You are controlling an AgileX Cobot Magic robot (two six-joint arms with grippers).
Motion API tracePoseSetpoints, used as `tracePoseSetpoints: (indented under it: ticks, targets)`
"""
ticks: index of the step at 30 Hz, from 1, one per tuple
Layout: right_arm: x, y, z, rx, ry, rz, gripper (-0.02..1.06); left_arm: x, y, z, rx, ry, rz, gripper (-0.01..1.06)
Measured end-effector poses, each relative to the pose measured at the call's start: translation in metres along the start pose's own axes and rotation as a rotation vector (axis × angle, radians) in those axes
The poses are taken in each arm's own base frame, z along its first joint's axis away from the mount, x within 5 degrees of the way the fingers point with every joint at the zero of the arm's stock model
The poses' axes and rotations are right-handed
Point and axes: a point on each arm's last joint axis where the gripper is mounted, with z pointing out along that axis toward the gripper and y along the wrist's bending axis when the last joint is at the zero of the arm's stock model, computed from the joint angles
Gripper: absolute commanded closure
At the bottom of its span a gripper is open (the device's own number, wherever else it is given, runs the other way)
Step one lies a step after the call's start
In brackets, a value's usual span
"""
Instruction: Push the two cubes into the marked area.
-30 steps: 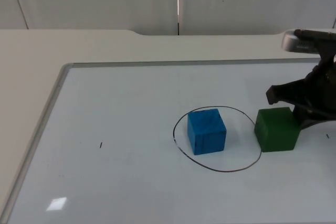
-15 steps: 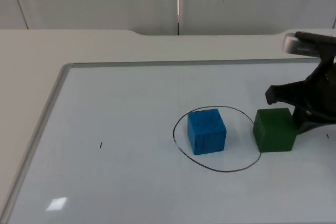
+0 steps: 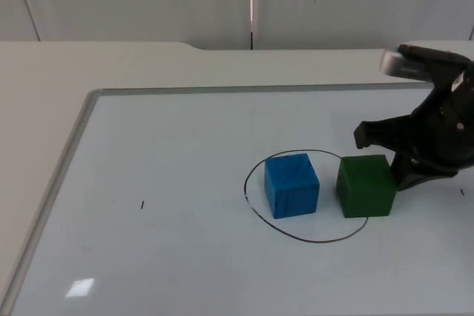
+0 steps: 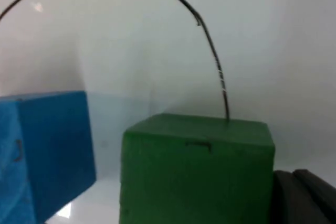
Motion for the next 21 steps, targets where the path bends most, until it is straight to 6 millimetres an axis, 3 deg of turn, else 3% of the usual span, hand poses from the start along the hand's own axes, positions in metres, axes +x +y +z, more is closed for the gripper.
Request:
tracePoseSetpoints:
  ticks: [21]
  targets:
    - [-0.0002, 0.0041, 0.0004, -0.008, -0.014, 0.022, 1.04, 0.0, 0.0003, 0.0, -0.003, 0.0, 0.002, 1.05]
